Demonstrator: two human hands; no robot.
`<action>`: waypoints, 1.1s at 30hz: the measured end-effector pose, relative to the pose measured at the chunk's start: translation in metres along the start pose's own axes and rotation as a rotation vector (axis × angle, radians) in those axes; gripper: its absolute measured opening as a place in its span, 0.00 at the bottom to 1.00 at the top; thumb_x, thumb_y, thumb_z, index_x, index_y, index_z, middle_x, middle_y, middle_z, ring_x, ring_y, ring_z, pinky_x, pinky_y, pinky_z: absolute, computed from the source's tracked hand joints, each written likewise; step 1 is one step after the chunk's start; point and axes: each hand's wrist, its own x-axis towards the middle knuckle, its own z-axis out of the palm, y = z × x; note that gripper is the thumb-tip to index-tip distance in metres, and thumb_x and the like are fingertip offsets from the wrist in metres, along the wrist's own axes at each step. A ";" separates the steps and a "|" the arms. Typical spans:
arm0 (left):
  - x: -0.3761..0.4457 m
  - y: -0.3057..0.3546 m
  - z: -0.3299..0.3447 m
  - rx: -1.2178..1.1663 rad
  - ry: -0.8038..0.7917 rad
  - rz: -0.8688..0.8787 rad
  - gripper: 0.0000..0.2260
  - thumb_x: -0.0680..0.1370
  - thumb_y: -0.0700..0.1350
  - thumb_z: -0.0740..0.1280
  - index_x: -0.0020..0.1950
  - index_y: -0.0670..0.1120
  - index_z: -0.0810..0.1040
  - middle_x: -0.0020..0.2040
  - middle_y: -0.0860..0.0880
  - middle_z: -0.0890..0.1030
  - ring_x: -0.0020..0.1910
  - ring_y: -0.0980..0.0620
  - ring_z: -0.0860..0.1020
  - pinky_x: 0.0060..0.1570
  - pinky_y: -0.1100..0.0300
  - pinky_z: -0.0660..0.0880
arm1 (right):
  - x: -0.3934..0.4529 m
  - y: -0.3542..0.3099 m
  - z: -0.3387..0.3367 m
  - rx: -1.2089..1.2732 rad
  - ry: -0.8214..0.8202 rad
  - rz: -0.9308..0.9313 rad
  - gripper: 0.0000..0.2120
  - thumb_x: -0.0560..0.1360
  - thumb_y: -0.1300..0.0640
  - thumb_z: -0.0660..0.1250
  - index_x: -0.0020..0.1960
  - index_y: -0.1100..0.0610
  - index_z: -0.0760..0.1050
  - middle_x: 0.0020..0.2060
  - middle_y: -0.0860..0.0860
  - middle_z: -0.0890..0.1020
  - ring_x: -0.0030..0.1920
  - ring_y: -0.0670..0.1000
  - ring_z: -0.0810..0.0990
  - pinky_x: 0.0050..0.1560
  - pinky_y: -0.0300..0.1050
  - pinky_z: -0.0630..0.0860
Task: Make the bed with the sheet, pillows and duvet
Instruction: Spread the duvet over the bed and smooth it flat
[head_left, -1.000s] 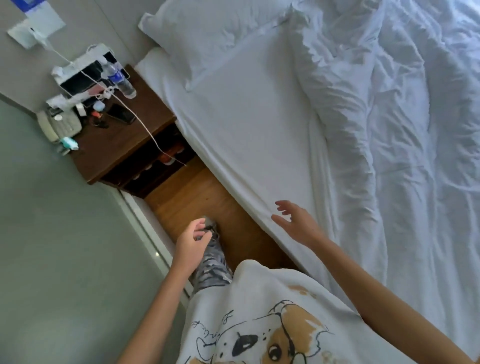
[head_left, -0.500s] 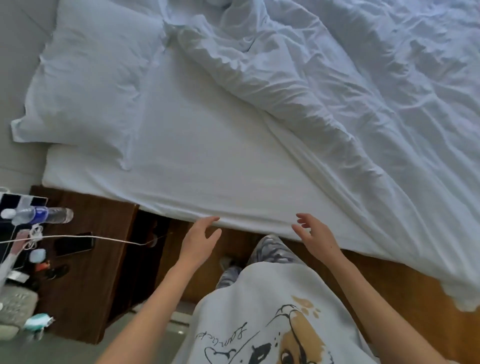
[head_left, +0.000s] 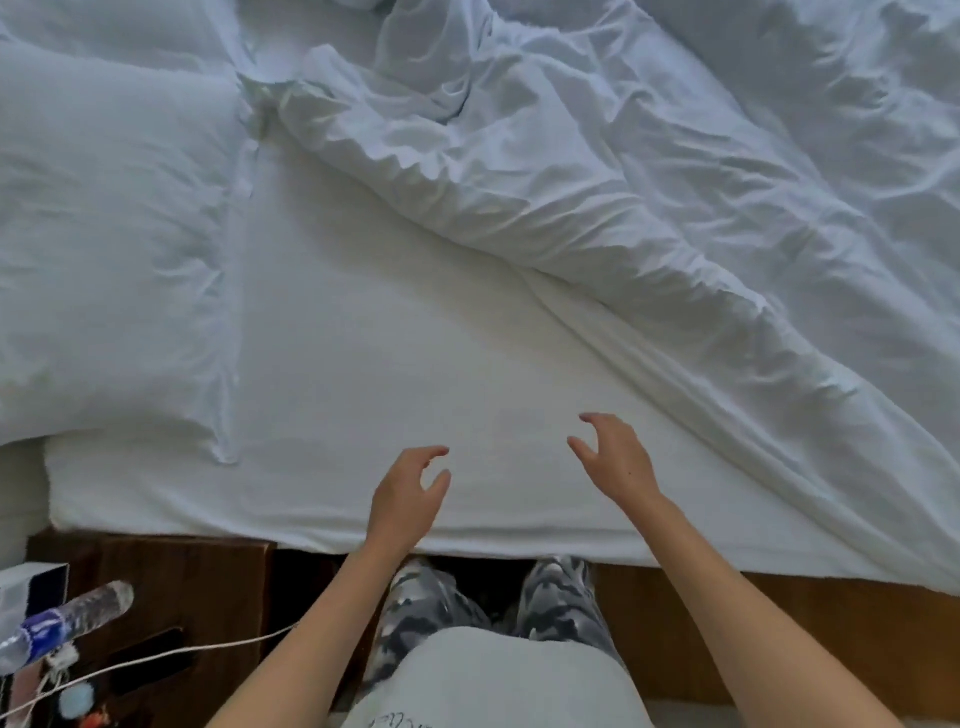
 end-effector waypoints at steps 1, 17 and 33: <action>0.020 0.000 -0.001 0.034 -0.003 0.014 0.13 0.80 0.46 0.65 0.64 0.54 0.75 0.62 0.56 0.75 0.60 0.56 0.74 0.59 0.58 0.73 | 0.019 0.000 0.000 -0.006 0.041 0.011 0.21 0.80 0.49 0.62 0.70 0.56 0.68 0.68 0.52 0.71 0.69 0.52 0.66 0.64 0.48 0.68; 0.346 0.010 0.015 0.613 -0.033 0.340 0.24 0.80 0.41 0.60 0.77 0.47 0.62 0.77 0.42 0.59 0.76 0.43 0.55 0.69 0.47 0.63 | 0.257 0.035 0.033 -0.554 0.364 0.053 0.41 0.66 0.45 0.74 0.73 0.58 0.63 0.66 0.66 0.69 0.66 0.67 0.67 0.67 0.64 0.63; 0.546 0.145 0.010 1.028 -0.168 0.456 0.47 0.70 0.53 0.75 0.79 0.56 0.46 0.79 0.44 0.43 0.77 0.40 0.45 0.72 0.35 0.47 | 0.358 0.052 -0.005 -0.516 0.292 0.018 0.50 0.62 0.42 0.73 0.77 0.60 0.56 0.68 0.69 0.64 0.66 0.70 0.64 0.68 0.68 0.60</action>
